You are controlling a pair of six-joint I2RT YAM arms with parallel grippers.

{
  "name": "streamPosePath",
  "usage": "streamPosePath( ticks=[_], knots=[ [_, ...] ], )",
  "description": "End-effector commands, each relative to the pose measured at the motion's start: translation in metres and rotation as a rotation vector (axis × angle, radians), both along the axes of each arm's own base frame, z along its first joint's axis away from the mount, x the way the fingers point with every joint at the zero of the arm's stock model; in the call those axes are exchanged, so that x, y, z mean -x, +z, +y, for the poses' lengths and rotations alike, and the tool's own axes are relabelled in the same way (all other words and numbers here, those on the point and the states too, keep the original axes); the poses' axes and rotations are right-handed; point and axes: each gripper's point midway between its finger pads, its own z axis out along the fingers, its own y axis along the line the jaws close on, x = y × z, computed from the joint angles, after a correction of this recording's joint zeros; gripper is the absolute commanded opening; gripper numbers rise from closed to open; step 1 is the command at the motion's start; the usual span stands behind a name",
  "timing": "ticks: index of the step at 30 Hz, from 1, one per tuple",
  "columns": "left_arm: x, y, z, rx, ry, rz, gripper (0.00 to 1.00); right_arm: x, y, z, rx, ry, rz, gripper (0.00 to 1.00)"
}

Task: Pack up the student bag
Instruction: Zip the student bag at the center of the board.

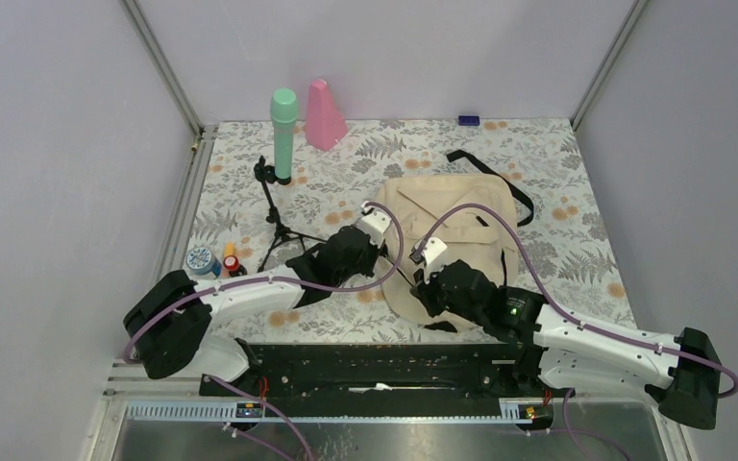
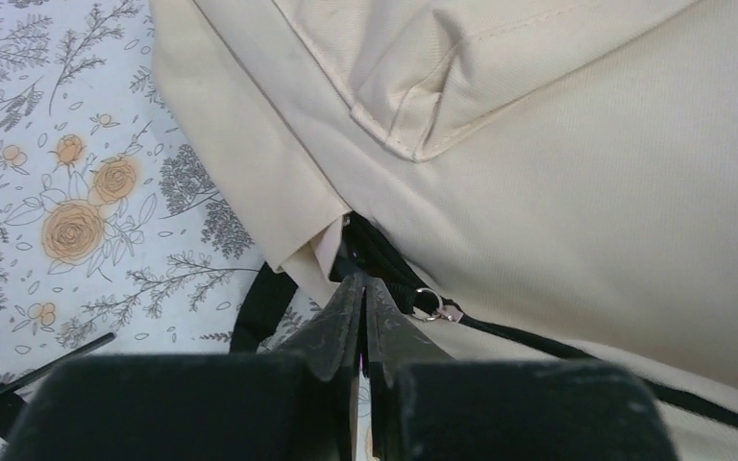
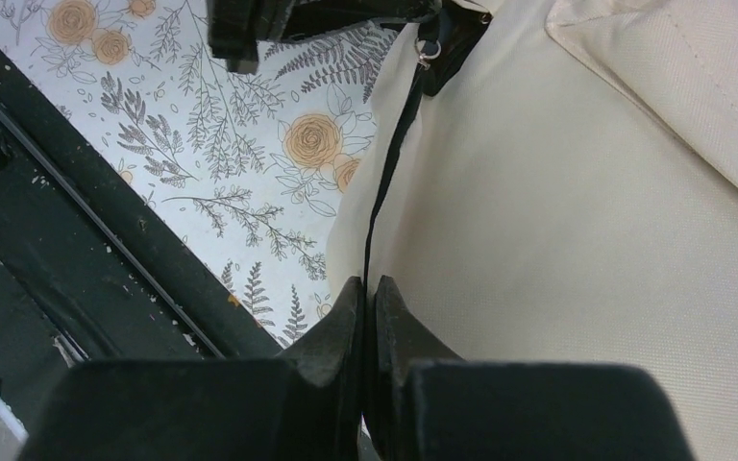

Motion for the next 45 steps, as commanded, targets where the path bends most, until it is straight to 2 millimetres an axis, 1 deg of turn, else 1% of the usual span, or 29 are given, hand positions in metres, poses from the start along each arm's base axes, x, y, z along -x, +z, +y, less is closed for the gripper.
streamPosePath(
  ticks=[1,4,7,13,17,20,24,25,26,27,28,30,31,32,33,36,40,45],
  knots=[
    [-0.047,0.012,0.028,-0.071,0.167,-0.108,0.0,0.031,0.003,0.01,-0.051,0.103,0.09,0.0],
    [-0.058,0.008,0.034,-0.124,0.195,-0.122,0.0,0.035,0.0,0.009,-0.049,0.108,0.107,0.0],
    [-0.065,0.004,0.041,-0.163,0.231,-0.128,0.0,0.039,-0.001,0.006,-0.056,0.109,0.114,0.0],
    [-0.079,0.003,0.042,-0.166,0.272,-0.141,0.0,0.042,0.002,0.005,-0.079,0.111,0.116,0.0],
    [-0.086,0.009,0.04,-0.133,0.3,-0.158,0.0,0.041,0.002,0.004,-0.081,0.1,0.113,0.0],
    [-0.09,0.014,0.045,-0.131,0.339,-0.171,0.0,0.04,0.003,0.003,-0.09,0.09,0.109,0.0],
    [-0.094,0.019,0.064,-0.144,0.444,-0.206,0.0,0.039,0.006,0.0,-0.104,0.075,0.1,0.0],
    [-0.094,0.02,0.065,-0.144,0.449,-0.21,0.0,0.038,0.008,0.0,-0.112,0.07,0.098,0.04],
    [-0.093,0.021,0.064,-0.141,0.439,-0.208,0.0,0.037,0.009,-0.001,-0.12,0.055,0.097,0.18],
    [-0.092,0.022,0.063,-0.137,0.426,-0.206,0.09,0.033,0.01,-0.004,-0.124,0.024,0.093,0.37],
    [-0.09,0.024,0.061,-0.121,0.417,-0.202,0.24,0.027,0.012,-0.009,-0.128,-0.029,0.085,0.56],
    [-0.084,0.031,0.054,-0.061,0.374,-0.195,0.52,0.012,0.017,-0.026,-0.12,-0.166,0.054,0.82],
    [-0.081,0.036,0.049,-0.033,0.342,-0.197,0.63,0.005,0.021,-0.037,-0.122,-0.241,0.036,0.91],
    [-0.076,0.041,0.046,-0.002,0.313,-0.196,0.7,-0.003,0.026,-0.048,-0.121,-0.319,0.008,0.98],
    [-0.071,0.044,0.041,0.03,0.284,-0.188,0.75,-0.006,0.029,-0.055,-0.119,-0.35,-0.002,1.0],
    [-0.061,0.056,0.031,0.109,0.229,-0.163,0.81,-0.017,0.037,-0.075,-0.12,-0.459,-0.002,1.0],
    [-0.044,0.066,0.016,0.2,0.152,-0.093,0.83,-0.036,0.033,-0.103,-0.136,-0.587,0.098,1.0],
    [-0.018,0.077,-0.007,0.34,0.054,0.043,0.85,-0.068,0.034,-0.133,-0.127,-0.727,0.124,1.0]
  ],
)
